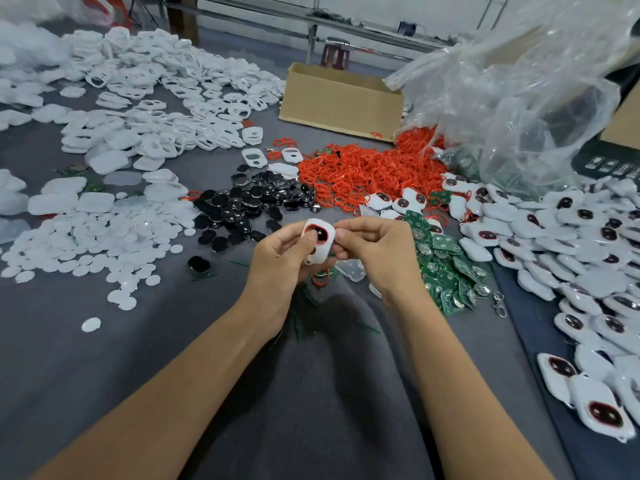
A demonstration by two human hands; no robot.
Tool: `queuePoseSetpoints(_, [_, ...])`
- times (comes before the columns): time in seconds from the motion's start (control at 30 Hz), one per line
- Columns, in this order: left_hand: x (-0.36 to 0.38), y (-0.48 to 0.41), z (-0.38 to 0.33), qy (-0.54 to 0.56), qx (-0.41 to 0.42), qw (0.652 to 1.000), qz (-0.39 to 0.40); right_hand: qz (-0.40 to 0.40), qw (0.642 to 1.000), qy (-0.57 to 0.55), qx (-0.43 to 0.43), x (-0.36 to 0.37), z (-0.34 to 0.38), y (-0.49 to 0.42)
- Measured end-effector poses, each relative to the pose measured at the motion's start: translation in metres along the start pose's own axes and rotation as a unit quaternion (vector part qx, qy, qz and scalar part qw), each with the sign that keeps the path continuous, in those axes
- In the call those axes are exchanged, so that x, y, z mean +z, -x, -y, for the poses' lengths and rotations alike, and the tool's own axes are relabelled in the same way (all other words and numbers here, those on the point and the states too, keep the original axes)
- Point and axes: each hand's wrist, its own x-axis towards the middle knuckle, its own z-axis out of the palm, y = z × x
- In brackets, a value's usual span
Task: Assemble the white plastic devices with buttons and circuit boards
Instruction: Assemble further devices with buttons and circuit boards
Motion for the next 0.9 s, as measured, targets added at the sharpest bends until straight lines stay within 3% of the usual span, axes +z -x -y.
queuePoseSetpoints(0.27, [0.001, 0.001, 0.000, -0.038, 0.009, 0.997, -0.063, 0.088, 0.995, -0.041, 0.013, 0.000, 0.001, 0.003])
queuePoseSetpoints(0.47, [0.000, 0.001, 0.002, -0.044, -0.003, 0.997, -0.067, 0.049, 0.998, -0.026, 0.012, 0.005, -0.002, 0.001])
queuePoseSetpoints(0.67, [-0.003, -0.001, 0.001, 0.005, -0.037, 0.999, -0.036, 0.075, 0.994, -0.074, 0.041, 0.003, -0.007, -0.001])
queuePoseSetpoints(0.9, [-0.001, -0.002, 0.007, -0.124, 0.027, 0.989, -0.076, 0.061, 0.998, -0.003, 0.019, 0.008, -0.010, 0.000])
